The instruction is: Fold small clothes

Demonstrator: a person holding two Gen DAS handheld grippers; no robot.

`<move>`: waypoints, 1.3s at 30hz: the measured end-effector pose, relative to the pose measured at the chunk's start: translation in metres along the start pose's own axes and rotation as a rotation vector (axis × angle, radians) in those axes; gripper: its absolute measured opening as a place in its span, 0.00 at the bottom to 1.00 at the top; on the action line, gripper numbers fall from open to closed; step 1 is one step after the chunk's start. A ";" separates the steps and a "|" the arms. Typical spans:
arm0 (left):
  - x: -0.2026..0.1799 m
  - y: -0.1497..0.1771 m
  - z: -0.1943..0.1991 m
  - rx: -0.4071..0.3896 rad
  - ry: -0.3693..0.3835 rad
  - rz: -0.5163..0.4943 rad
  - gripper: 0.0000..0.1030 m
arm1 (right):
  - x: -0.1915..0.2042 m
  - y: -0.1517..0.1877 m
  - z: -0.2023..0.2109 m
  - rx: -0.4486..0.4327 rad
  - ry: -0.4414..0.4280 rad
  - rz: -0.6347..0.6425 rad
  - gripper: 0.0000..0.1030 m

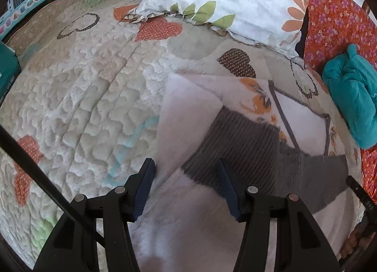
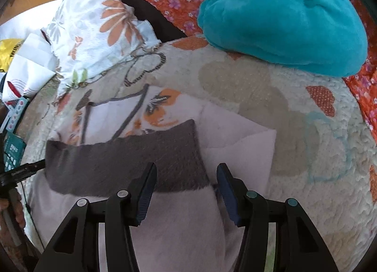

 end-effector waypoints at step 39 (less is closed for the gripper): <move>0.072 0.064 0.035 -0.001 -0.079 0.024 0.64 | -0.058 0.068 0.084 0.011 0.026 -0.143 0.62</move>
Point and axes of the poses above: each gripper's, at about its wrist camera, not at the fingertips, and z roughly against the way its jaws point, x to its left, y to its underside, the point moved 8 cm from there along -z, roughly the way its jaws point, and after that the axes turned 5 degrees about x, right-handed, at the moved point
